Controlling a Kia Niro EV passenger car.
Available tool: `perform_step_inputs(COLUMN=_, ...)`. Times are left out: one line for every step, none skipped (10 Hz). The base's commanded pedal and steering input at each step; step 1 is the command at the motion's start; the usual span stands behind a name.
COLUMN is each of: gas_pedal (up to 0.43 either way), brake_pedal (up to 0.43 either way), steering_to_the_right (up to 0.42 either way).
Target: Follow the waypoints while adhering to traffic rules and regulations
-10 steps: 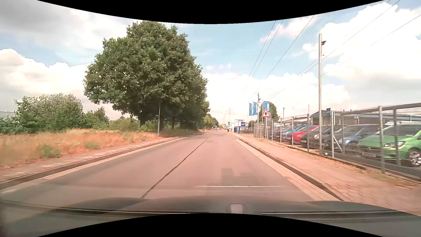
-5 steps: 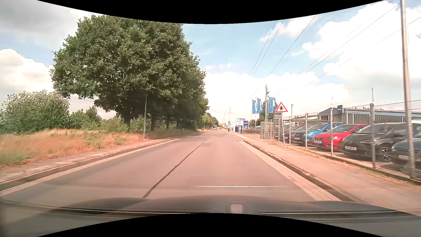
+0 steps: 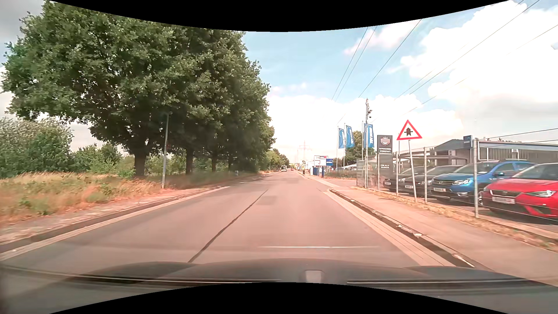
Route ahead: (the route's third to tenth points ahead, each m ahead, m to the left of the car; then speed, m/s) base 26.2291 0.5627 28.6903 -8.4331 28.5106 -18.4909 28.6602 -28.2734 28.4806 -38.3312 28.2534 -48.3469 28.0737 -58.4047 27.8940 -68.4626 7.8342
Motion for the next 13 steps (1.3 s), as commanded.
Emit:
perform_step_inputs(gas_pedal=0.0, brake_pedal=0.201, steering_to_the_right=0.001)
perform_step_inputs(gas_pedal=0.0, brake_pedal=0.201, steering_to_the_right=0.001)
perform_step_inputs(gas_pedal=0.0, brake_pedal=0.201, steering_to_the_right=0.001)
perform_step_inputs(gas_pedal=0.0, brake_pedal=0.201, steering_to_the_right=0.0)
perform_step_inputs(gas_pedal=0.0, brake_pedal=0.201, steering_to_the_right=0.001)
perform_step_inputs(gas_pedal=0.0, brake_pedal=0.195, steering_to_the_right=0.001)
perform_step_inputs(gas_pedal=0.0, brake_pedal=0.195, steering_to_the_right=0.001)
perform_step_inputs(gas_pedal=0.0, brake_pedal=0.189, steering_to_the_right=0.001)
perform_step_inputs(gas_pedal=0.0, brake_pedal=0.165, steering_to_the_right=0.001)
perform_step_inputs(gas_pedal=0.0, brake_pedal=0.152, steering_to_the_right=0.001)
perform_step_inputs(gas_pedal=0.0, brake_pedal=0.152, steering_to_the_right=0.001)
perform_step_inputs(gas_pedal=0.0, brake_pedal=0.152, steering_to_the_right=0.001)
perform_step_inputs(gas_pedal=0.0, brake_pedal=0.152, steering_to_the_right=0.001)
